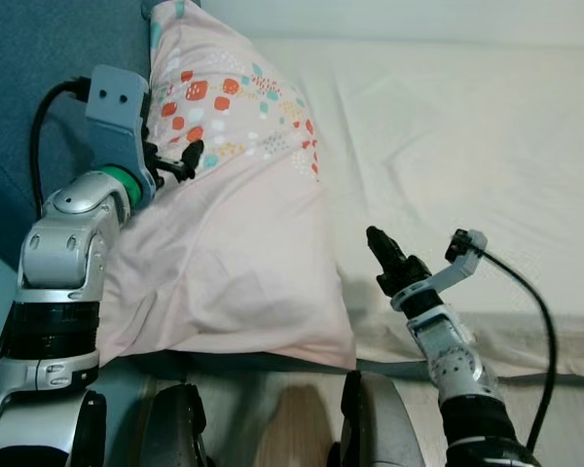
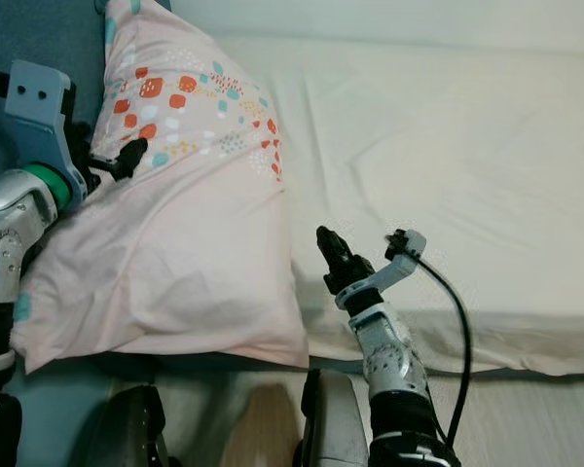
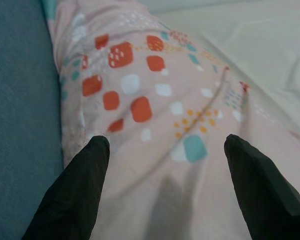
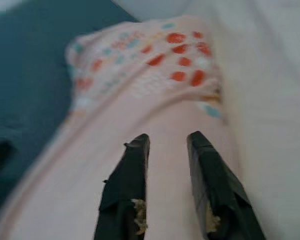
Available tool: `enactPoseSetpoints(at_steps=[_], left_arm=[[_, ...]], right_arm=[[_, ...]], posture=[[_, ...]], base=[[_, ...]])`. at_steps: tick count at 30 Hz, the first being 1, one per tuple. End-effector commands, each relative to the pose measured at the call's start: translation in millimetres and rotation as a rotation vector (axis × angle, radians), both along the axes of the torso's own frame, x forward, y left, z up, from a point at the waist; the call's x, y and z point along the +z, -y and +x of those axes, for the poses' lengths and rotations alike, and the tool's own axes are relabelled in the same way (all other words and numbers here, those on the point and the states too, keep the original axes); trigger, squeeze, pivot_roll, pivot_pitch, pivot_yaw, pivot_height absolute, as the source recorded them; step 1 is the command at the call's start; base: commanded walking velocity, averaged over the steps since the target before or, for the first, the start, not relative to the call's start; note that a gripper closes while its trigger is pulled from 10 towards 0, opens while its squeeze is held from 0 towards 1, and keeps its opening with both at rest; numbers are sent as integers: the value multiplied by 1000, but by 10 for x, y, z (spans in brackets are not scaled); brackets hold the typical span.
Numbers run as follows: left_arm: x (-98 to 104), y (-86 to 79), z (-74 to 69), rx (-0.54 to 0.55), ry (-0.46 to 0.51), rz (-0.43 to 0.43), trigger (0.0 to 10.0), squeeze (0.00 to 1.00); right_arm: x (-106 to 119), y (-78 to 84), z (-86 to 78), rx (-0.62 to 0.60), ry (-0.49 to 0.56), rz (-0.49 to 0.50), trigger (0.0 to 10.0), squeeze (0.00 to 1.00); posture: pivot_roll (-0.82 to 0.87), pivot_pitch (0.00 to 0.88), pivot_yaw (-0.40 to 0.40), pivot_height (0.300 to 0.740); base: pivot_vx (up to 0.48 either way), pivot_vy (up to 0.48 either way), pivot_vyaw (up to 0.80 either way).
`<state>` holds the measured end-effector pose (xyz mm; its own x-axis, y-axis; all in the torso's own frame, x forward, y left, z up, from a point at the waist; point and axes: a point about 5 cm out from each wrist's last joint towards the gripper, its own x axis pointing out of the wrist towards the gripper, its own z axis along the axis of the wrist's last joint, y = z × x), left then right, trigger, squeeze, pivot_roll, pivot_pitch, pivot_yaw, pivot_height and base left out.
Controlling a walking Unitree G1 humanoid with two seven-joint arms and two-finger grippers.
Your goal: Clean up the room
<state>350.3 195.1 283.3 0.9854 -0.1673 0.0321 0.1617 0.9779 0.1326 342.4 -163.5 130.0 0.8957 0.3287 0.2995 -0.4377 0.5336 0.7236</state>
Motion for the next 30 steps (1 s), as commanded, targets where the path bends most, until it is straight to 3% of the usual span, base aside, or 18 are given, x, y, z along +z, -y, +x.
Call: enactPoseSetpoints(at_steps=[1,3,6,7,9,15,25,28,30], left_arm=[[-49,-52,-58,4,-38,-12,10000,1000],[-47,-49,-74,0,-46,-11,10000,1000],[-57,-8,-159,-37,-85,-14,10000,1000],[-57,-8,-159,-37,-85,-14,10000,1000],[-50,-10,-212,-38,-92,-22,10000,1000],[-19,5,-244,-50,-103,-43,10000,1000],[97,59,-257,-84,-110,-55,10000,1000],[153,80,-289,-91,-105,-61,10000,1000],[163,128,-312,-123,-115,-58,10000,1000]], right_arm=[[-101,2,1,48,-41,74,10000,1000],[-114,0,19,62,-54,98,10000,1000],[-265,41,97,36,-206,124,10000,1000],[-265,41,97,36,-206,124,10000,1000],[-355,81,90,16,-261,41,10000,1000],[-381,145,80,25,-280,11,10000,1000],[-404,9,49,277,-291,4,10000,1000],[-413,-41,70,296,-338,7,10000,1000],[-470,-65,75,269,-392,-50,10000,1000]], posture=[[112,189,23,561],[112,189,23,561],[140,215,12,561],[140,215,12,561],[156,227,7,561],[156,232,9,561],[188,256,10,561],[215,271,-2,561],[228,277,-4,561]], base=[[0,0,0],[0,0,0],[0,0,0],[0,0,0],[0,0,0],[0,0,0],[0,0,0],[0,0,0],[0,0,0]])
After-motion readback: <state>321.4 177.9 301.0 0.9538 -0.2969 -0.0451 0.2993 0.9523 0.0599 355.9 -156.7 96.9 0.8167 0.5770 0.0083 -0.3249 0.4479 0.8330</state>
